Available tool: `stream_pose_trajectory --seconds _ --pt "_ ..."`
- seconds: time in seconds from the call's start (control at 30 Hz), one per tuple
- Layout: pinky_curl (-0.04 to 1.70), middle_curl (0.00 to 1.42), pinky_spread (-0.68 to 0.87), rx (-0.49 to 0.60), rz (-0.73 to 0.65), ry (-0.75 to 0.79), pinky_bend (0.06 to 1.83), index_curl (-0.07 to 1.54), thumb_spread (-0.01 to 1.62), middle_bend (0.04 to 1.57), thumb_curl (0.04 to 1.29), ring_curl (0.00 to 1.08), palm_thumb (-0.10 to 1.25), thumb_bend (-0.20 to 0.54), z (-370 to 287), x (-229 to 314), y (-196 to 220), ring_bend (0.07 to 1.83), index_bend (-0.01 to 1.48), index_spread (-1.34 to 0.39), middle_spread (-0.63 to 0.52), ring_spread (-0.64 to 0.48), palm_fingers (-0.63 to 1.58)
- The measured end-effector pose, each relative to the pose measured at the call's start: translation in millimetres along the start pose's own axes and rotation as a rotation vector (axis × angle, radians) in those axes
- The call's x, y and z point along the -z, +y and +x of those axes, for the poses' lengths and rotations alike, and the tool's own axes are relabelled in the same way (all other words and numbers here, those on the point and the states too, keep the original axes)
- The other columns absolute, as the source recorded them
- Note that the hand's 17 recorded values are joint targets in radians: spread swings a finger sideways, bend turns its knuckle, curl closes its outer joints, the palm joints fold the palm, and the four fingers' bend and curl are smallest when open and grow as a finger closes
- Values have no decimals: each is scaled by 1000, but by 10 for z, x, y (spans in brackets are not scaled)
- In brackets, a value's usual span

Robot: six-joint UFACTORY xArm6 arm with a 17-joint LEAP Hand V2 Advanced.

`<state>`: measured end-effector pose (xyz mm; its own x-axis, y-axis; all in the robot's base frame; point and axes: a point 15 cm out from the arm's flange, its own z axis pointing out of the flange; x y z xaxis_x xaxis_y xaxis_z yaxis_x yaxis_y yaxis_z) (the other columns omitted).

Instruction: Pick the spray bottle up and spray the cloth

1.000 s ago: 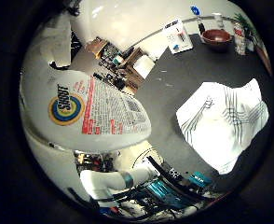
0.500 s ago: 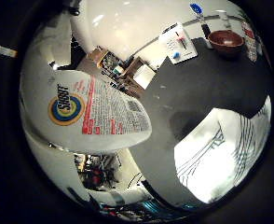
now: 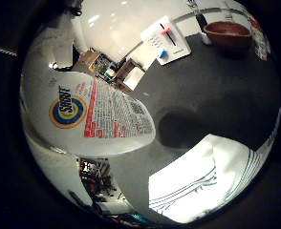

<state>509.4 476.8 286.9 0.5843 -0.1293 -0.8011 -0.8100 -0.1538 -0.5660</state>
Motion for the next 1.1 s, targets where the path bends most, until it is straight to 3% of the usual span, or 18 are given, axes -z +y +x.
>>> stream_pose_trajectory --seconds 0.37,0.47,0.67,0.9,1.0,1.1 --pt "637 824 -302 -15 -13 29 1317 660 1180 1286 1008 644 915 -5 361 -173 72 1419 1160 -280 -213 -217 1190" --pt "630 822 -313 -15 -8 29 1317 661 1106 1279 1002 638 869 -37 337 -158 36 1403 1156 -285 -213 -217 1173" --pt "525 743 -493 -12 -19 45 1208 617 817 1117 903 562 733 -39 270 -57 -54 1288 817 -405 -241 -262 1061" --pt "424 708 -571 -11 -46 77 1063 639 767 940 795 506 720 -33 104 104 -174 1185 562 -514 -288 -288 1067" --pt "401 711 -541 -6 -51 88 1024 661 781 914 756 489 707 -33 52 165 -219 1129 460 -541 -290 -287 1021" --pt "395 709 -360 3 -67 99 984 687 823 900 717 475 673 -35 26 190 -216 1060 410 -557 -292 -283 818"
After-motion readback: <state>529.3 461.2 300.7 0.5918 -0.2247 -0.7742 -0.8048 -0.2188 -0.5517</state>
